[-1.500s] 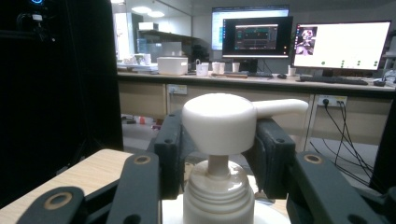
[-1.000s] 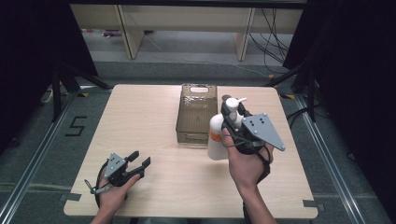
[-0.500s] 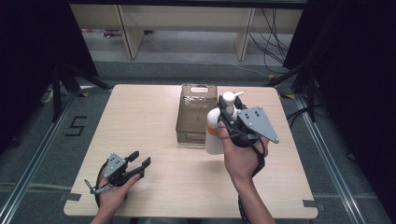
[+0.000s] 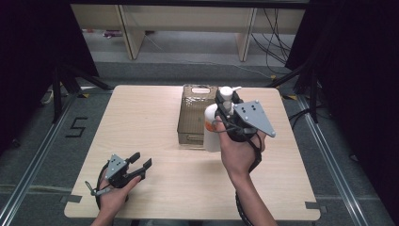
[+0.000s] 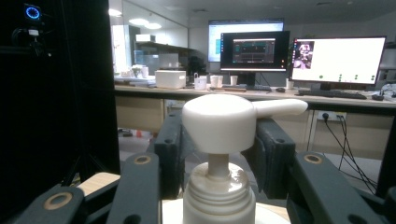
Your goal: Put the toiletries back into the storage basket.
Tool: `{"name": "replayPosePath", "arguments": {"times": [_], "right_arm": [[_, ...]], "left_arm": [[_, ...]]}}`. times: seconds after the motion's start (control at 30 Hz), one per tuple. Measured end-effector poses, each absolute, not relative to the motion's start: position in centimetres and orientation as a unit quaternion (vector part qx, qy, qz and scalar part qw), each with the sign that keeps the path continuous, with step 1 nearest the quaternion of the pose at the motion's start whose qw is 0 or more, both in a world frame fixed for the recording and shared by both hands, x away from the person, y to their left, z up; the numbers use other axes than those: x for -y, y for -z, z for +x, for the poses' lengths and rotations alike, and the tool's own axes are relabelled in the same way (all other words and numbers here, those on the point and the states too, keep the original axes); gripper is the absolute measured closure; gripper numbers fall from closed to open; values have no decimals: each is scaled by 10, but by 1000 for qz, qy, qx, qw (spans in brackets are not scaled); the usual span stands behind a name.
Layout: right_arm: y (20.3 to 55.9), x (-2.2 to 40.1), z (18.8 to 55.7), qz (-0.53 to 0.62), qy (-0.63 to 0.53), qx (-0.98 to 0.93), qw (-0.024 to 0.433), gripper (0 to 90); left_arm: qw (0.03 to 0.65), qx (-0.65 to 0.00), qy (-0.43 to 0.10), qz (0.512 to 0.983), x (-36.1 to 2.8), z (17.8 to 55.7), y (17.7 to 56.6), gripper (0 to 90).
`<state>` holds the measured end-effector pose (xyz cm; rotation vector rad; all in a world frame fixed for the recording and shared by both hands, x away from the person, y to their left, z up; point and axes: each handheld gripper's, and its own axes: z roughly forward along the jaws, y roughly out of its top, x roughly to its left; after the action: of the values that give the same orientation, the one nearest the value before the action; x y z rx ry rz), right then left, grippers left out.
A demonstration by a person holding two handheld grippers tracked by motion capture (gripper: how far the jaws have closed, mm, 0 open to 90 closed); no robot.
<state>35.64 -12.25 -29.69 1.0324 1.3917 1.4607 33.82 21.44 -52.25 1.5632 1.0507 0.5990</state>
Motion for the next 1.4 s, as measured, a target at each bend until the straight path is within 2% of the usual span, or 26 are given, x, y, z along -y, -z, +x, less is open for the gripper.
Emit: {"name": "replayPosePath", "arguments": {"times": [1.4], "right_arm": [[284,100,396,416,-579,-549,437,600]], "left_arm": [[552,-445,-249,660,-215,338,523,404]]}}
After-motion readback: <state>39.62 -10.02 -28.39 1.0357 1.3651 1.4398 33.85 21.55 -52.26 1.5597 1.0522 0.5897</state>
